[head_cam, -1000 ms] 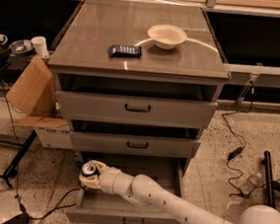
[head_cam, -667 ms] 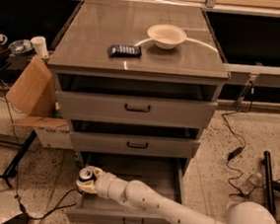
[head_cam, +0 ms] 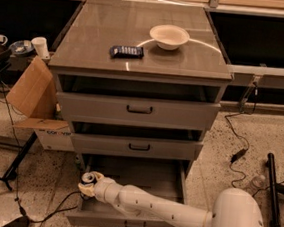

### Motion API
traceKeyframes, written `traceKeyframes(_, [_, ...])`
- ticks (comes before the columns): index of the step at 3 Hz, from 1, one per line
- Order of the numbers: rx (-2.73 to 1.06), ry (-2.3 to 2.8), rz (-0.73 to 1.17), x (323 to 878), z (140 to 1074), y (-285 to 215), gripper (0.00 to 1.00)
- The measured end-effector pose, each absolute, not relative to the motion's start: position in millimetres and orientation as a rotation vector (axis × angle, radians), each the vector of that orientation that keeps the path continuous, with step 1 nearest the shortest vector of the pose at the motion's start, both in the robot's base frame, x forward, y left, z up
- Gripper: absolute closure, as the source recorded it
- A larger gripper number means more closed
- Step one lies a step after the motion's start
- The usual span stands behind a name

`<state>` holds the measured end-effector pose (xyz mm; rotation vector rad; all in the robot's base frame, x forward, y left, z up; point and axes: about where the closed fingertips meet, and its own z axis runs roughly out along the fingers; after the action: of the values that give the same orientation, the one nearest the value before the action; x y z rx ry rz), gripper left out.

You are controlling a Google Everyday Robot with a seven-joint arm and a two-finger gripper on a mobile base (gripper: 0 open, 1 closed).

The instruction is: Place pepsi can into bottom drawer

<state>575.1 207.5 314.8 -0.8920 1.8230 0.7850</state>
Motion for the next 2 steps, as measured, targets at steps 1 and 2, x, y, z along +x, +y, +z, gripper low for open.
traceKeyframes(1, [-0.806,1.953,0.734,586.9,293.8,194.7,1.0])
traceKeyframes(2, [-0.704,2.057,0.67,596.2,280.1,175.9,1.0])
